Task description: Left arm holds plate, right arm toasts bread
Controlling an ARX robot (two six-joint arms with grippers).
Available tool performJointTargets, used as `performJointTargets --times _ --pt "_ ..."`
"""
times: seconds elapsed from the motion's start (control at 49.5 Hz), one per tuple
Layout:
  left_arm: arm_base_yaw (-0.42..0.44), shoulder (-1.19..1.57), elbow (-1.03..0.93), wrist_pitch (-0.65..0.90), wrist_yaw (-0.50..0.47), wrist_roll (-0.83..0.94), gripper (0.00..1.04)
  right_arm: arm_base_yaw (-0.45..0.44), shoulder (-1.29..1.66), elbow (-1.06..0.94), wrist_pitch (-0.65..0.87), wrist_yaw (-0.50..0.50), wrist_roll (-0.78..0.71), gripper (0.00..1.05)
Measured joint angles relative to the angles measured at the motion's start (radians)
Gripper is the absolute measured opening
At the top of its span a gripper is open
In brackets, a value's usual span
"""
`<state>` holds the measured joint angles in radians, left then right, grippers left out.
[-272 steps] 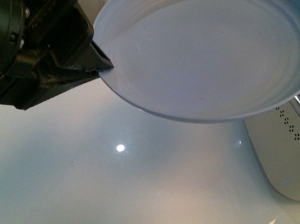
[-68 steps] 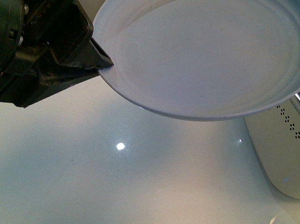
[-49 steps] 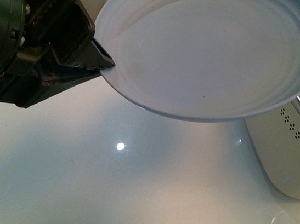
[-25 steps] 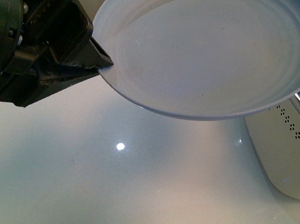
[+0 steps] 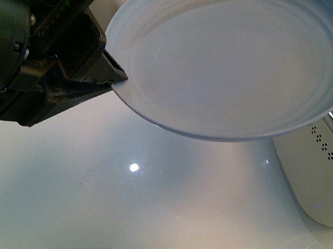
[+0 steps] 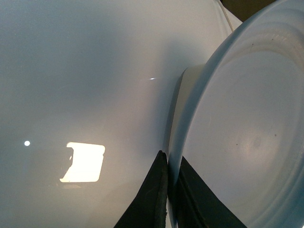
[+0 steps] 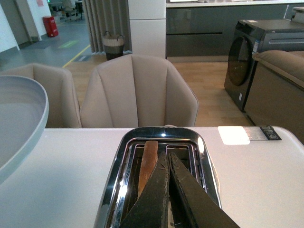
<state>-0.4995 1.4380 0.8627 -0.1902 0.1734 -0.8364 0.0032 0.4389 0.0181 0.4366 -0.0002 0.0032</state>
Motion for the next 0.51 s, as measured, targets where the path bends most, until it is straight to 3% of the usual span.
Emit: performJointTargets --times 0.505 --pt "0.0 0.0 0.0 0.0 -0.001 0.0 0.03 0.0 -0.195 0.0 -0.192 0.0 0.0 0.02"
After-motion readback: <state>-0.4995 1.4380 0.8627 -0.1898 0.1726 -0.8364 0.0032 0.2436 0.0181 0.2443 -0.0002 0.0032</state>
